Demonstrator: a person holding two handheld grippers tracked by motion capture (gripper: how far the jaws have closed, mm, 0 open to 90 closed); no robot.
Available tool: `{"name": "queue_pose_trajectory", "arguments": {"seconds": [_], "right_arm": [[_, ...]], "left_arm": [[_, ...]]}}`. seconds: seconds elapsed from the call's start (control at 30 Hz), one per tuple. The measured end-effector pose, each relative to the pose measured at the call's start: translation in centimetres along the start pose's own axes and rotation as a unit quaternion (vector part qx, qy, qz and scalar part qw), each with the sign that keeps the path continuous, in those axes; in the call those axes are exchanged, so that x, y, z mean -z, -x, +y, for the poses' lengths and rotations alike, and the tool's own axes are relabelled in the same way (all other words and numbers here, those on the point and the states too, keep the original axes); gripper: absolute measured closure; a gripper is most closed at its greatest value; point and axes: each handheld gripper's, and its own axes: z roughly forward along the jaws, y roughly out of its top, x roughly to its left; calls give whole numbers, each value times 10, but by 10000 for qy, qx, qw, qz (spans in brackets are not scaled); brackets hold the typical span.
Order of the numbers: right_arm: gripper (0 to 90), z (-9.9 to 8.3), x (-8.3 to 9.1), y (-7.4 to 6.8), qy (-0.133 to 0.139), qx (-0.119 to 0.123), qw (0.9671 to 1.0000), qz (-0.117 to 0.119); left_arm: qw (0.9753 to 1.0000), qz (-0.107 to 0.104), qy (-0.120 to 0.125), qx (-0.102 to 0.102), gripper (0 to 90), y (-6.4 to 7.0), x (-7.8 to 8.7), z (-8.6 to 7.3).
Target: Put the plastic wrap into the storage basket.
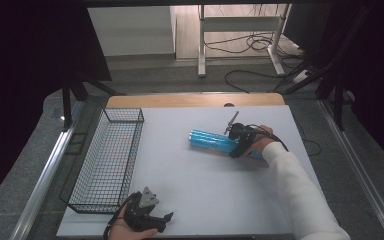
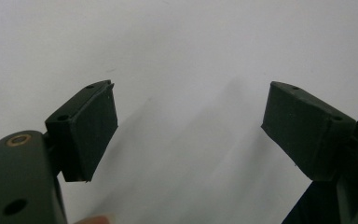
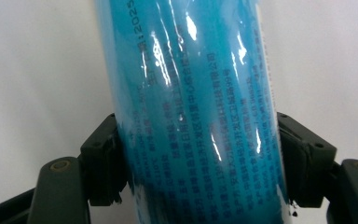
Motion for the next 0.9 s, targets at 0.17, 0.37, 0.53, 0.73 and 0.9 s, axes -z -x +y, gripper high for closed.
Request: {"name": "queue_pose_trajectory", "arguments": {"seconds": [0.17,0.37,0.53,0.73,0.9], "right_arm": [[311,1,6,-5,66,-91,9996,253],[320,4,19,-8,272,-345,9985,321],[321,2,25,-11,339,-454,9979,329],[322,-4,42,-15,815,-758,9926,486],[323,-7,55,-29,956,-1571,9826,248]], "left_arm": [[10000,-10,-14,-7,177,0,0,0],[10000,-12,9,1,177,0,1,0],[10000,-12,9,-8,177,1,1,0],[10000,-19,7,8,177,0,0,1],[10000,-30,14,32,177,0,0,1]]}}
